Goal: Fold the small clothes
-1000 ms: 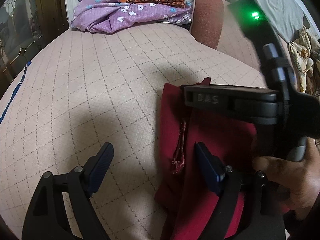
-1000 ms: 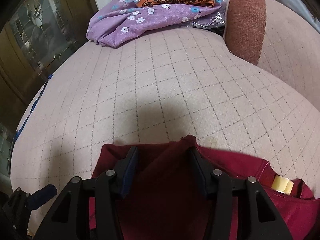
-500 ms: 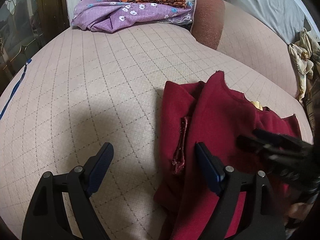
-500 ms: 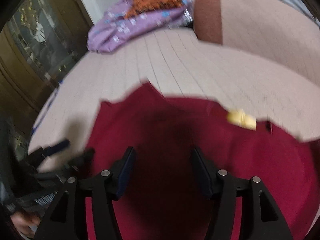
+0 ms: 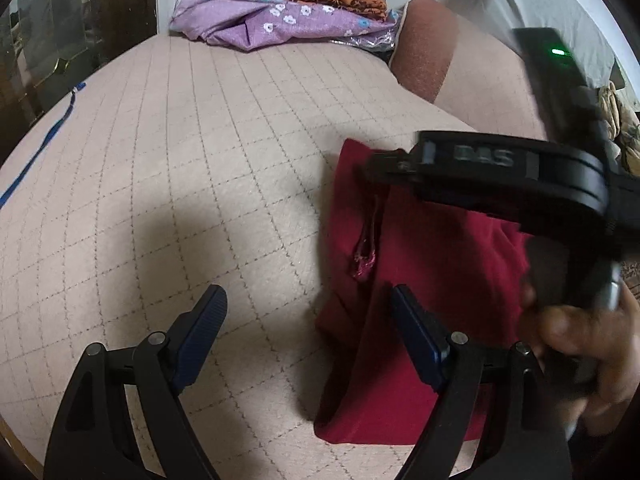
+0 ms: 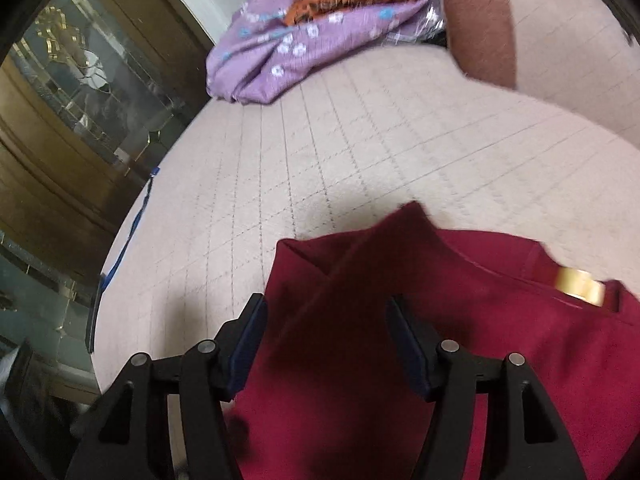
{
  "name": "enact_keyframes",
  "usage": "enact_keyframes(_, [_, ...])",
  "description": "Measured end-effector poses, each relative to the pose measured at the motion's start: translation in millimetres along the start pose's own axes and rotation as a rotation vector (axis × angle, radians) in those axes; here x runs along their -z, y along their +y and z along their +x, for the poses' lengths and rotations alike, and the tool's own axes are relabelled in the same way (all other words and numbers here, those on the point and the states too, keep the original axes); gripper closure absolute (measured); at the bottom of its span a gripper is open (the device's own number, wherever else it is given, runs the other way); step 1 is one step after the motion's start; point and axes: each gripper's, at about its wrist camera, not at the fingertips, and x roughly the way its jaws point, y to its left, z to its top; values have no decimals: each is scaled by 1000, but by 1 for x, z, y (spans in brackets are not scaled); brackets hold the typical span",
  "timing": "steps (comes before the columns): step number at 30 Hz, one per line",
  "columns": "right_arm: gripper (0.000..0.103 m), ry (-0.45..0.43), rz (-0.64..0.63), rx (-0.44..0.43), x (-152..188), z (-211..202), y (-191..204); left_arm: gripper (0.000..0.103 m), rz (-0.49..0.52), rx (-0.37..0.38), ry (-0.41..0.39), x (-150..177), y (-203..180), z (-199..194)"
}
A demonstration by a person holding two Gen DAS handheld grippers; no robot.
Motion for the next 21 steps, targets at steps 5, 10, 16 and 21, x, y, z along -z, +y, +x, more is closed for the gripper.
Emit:
enact_keyframes(5, [91,-45,-22,59,0,-2,-1,19,2,33,13,-2,4,3])
enact_keyframes(10, [94,-63,-59,42,-8,0,9,19,4,36,-4,-4,4,1])
enact_keyframes(16, [88,-49,-46,26,-4,21,6,19,1,30,4,-5,5,6])
enact_keyframes(21, [72,-77,2,-50,4,-17,-10,19,-3,42,-16,-5,5,1])
